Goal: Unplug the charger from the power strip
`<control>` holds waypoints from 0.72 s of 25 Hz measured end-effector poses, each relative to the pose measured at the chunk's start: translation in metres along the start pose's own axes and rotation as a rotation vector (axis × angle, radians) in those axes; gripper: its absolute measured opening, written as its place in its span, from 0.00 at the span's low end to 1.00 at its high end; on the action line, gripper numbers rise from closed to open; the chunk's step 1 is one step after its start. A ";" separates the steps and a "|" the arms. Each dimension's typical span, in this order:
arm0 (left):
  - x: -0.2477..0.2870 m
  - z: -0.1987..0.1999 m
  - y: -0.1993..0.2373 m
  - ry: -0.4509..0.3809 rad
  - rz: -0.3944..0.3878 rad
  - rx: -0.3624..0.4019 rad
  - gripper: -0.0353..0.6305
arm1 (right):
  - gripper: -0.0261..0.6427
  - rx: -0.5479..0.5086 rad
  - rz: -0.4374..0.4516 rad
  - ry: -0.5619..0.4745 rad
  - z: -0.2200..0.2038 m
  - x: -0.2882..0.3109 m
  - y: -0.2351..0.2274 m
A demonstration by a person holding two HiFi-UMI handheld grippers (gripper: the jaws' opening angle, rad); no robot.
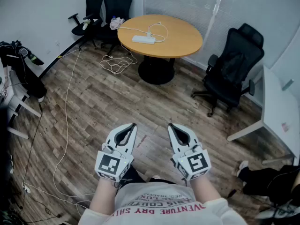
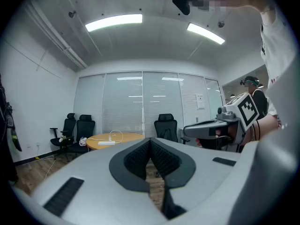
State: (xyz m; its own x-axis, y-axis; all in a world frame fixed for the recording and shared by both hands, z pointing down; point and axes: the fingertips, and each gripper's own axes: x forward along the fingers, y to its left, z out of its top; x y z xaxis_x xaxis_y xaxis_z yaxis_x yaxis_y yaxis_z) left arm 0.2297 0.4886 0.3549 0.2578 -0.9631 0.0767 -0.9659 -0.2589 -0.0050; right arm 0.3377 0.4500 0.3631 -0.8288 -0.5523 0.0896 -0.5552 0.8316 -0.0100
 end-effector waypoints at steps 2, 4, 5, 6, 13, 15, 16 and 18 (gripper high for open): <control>0.001 -0.001 0.000 0.001 -0.002 -0.001 0.10 | 0.08 -0.001 -0.002 0.005 -0.001 0.001 0.000; 0.002 -0.002 0.001 0.002 -0.004 -0.001 0.10 | 0.08 0.001 -0.005 0.010 -0.002 0.003 -0.001; 0.003 -0.001 0.002 0.002 -0.004 -0.002 0.10 | 0.08 0.002 -0.006 0.013 -0.003 0.003 -0.001; 0.003 -0.001 0.003 0.001 -0.005 -0.002 0.10 | 0.08 0.005 -0.008 0.015 -0.003 0.004 -0.002; 0.010 -0.004 0.009 0.004 -0.001 0.001 0.10 | 0.08 0.069 -0.017 0.024 -0.007 0.011 -0.007; 0.011 -0.006 0.014 0.005 0.001 0.007 0.10 | 0.08 0.073 -0.010 0.031 -0.009 0.016 -0.006; 0.012 -0.007 0.017 0.008 0.003 0.006 0.10 | 0.08 0.072 -0.007 0.036 -0.010 0.019 -0.006; 0.015 -0.008 0.026 0.020 0.006 0.000 0.10 | 0.08 0.071 -0.005 0.047 -0.012 0.030 -0.007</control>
State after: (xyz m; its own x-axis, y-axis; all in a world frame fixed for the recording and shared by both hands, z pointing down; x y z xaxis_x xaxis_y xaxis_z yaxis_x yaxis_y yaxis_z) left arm 0.2082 0.4677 0.3641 0.2515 -0.9630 0.0968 -0.9674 -0.2532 -0.0055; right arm 0.3180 0.4285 0.3779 -0.8229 -0.5517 0.1360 -0.5642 0.8218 -0.0800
